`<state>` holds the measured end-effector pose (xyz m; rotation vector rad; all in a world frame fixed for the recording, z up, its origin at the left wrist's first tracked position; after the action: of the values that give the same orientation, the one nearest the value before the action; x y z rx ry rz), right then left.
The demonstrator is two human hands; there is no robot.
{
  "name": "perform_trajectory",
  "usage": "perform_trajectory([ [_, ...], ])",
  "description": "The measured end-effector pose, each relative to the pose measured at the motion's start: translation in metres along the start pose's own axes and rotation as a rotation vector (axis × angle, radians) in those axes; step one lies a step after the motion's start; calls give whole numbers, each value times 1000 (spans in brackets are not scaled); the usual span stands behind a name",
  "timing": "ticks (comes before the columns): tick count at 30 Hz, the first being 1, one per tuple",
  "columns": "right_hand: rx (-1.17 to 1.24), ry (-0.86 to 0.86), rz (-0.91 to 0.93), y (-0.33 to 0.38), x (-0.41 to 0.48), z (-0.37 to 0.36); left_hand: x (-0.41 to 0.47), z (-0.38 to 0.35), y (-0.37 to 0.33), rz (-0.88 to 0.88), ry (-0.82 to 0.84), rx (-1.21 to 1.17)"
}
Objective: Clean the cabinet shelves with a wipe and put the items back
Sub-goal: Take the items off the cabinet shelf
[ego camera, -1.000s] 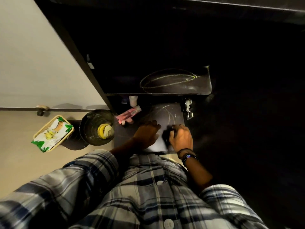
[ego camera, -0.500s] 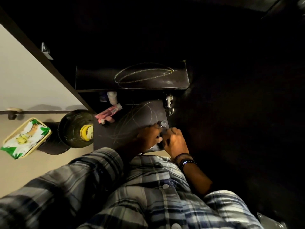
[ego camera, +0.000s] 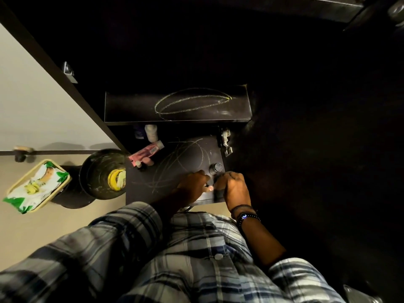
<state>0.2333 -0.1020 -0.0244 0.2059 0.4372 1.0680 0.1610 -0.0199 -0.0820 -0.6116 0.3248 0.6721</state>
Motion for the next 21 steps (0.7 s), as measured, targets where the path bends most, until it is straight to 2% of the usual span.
perform_trajectory([
  [12, -186, 79, 20, 3, -5, 8, -4, 3, 7, -18, 14, 16],
  [21, -98, 77, 116, 35, 13, 12, -21, 22, 52, 108, -6, 12],
])
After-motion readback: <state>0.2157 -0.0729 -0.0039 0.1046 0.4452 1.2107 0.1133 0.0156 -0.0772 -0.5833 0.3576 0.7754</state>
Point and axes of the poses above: each hand's wrist, its own x-axis towards the middle knuckle, its own z-axis out of the back of the hand, y = z × x, the point moved 8 cm from there along x, towards the middle knuckle, and after that the axes turned 14 degrees about z, right-handed, at the moved point
